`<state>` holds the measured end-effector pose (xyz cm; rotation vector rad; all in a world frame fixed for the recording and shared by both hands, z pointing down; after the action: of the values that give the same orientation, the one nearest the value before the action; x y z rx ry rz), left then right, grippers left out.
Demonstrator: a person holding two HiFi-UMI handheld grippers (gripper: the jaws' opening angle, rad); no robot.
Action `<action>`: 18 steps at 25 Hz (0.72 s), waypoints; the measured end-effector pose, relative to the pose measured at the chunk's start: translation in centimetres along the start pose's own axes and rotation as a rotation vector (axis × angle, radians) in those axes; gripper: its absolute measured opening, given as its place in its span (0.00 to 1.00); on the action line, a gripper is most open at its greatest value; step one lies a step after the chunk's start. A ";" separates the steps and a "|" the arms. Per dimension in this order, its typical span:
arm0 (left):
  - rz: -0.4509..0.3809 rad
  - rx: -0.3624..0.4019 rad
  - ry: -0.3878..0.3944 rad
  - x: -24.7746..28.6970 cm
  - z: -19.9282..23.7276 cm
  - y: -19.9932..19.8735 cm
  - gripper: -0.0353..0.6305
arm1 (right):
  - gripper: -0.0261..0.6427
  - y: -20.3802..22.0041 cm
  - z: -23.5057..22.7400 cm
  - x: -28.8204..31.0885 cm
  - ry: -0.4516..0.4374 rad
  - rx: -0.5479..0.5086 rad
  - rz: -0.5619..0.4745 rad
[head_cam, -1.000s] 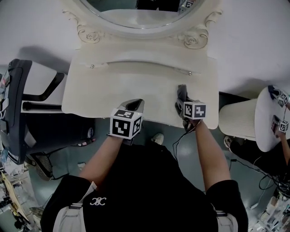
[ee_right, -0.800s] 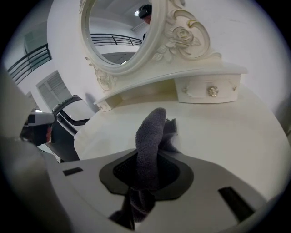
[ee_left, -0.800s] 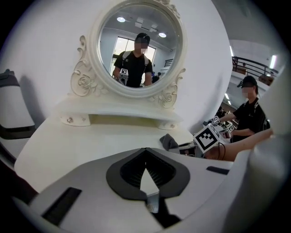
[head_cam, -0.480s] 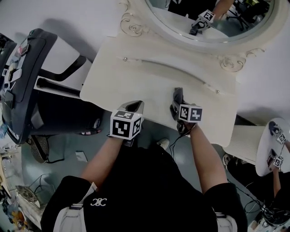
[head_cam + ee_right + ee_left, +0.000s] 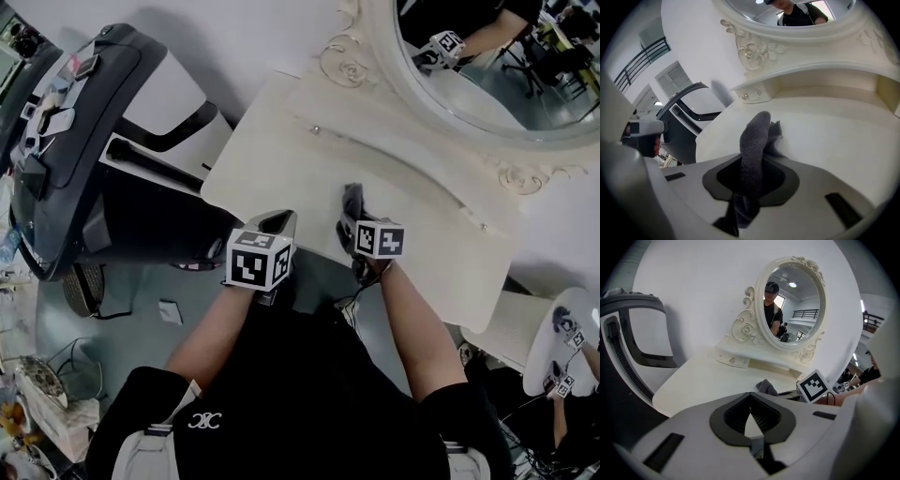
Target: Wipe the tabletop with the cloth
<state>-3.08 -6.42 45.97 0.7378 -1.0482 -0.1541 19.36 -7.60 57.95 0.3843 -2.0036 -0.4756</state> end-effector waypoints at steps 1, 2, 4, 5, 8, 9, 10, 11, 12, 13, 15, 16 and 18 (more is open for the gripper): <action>-0.001 -0.005 -0.004 -0.2 0.9 0.0 0.06 | 0.16 -0.4 1.0 0.8 -0.006 -0.007 0.003; -0.001 -0.008 -0.007 -0.4 1.8 0.0 0.06 | 0.16 -0.9 2.0 1.6 -0.013 -0.012 0.006; -0.002 -0.010 -0.012 -0.8 3.5 -0.1 0.06 | 0.16 -1.8 3.9 3.2 -0.029 -0.013 0.008; -0.003 -0.010 -0.015 -1.0 4.3 -0.1 0.06 | 0.16 -2.2 4.8 4.0 -0.038 -0.010 0.008; -0.005 -0.010 -0.023 -1.4 6.9 -0.5 0.06 | 0.16 -3.6 7.5 6.5 -0.062 0.000 0.003; -0.005 -0.010 -0.026 -1.6 7.8 -0.6 0.06 | 0.16 -4.1 8.4 7.4 -0.070 0.003 0.002; -0.006 -0.011 -0.029 -1.8 8.6 -0.8 0.06 | 0.16 -4.6 9.3 8.2 -0.079 0.004 0.003; -0.006 -0.012 -0.031 -2.1 9.3 -0.9 0.06 | 0.16 -5.1 10.2 9.0 -0.087 0.003 0.005; -0.007 -0.013 -0.033 -2.3 10.0 -1.0 0.06 | 0.16 -5.6 11.0 9.7 -0.094 0.002 0.006; -0.009 -0.014 -0.036 -2.6 10.7 -1.0 0.06 | 0.16 -6.1 11.8 10.5 -0.099 0.000 0.006; -0.012 -0.018 -0.043 -3.1 12.0 -1.1 0.06 | 0.16 -7.2 13.2 11.8 -0.098 0.004 0.004; -0.013 -0.021 -0.047 -3.3 12.5 -1.1 0.06 | 0.16 -7.7 13.7 12.4 -0.094 0.010 0.001; -0.014 -0.027 -0.054 -3.7 13.5 -1.1 0.06 | 0.16 -8.8 14.5 13.5 -0.082 0.026 -0.008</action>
<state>-15.98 -12.05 46.42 0.7201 -1.0904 -0.2001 0.91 -19.10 57.86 0.3945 -2.0900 -0.4767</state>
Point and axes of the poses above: the fingertips, and each gripper's own axes: x forward along the fingers, z to its left, y out of its underside, the point moved 9 cm from there along -x, backward along the fingers, and after that the axes turned 6 degrees about z, right-handed, at the moved point
